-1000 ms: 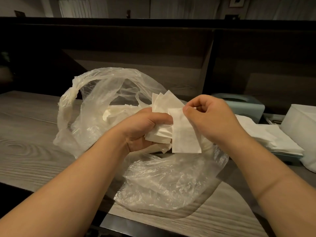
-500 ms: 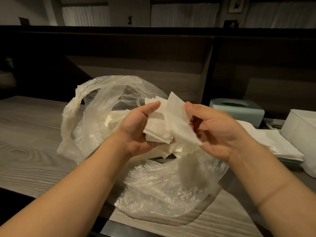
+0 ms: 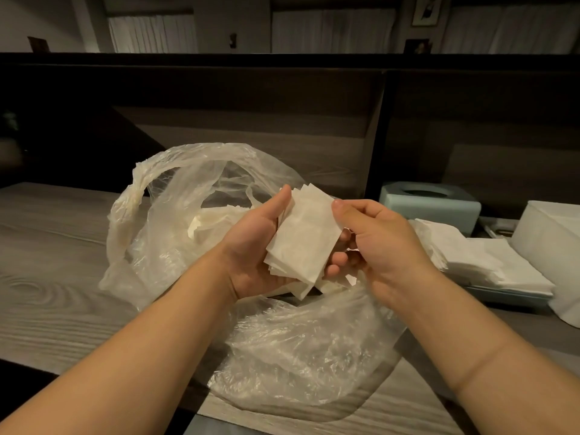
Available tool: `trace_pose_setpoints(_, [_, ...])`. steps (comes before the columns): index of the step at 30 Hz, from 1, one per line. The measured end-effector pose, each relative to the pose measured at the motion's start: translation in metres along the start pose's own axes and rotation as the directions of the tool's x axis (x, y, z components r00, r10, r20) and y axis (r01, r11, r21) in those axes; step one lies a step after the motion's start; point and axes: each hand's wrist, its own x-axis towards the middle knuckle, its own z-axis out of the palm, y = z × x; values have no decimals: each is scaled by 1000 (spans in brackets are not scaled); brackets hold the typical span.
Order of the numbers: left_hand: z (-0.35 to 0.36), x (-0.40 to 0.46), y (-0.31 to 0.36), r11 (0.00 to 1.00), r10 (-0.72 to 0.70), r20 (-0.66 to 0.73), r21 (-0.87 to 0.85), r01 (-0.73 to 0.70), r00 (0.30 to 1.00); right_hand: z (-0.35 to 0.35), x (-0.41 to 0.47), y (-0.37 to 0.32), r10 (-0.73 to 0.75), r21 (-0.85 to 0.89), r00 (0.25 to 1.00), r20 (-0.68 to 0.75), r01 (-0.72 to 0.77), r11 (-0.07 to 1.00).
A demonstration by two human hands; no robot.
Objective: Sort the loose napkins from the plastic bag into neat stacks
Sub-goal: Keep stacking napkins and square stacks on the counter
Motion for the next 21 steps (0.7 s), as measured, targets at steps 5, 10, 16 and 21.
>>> trace_pose_setpoints(5, [-1,2,-2,1000,-5,39,21,4,999,0,0,3,-145,-117,989,-32,140,983])
trace_pose_setpoints(10, [-1,3,-3,999,-3,72,48,0,997,-4,4,4,-265,-282,963,-36,245,928])
trace_pose_setpoints(16, [-2,4,-3,998,-20,97,68,13,995,-4,3,6,-311,-301,951,3,297,906])
trace_pose_setpoints(21, [-2,3,-3,995,-25,77,102,17,997,-6,4,7,-383,-369,923,28,366,855])
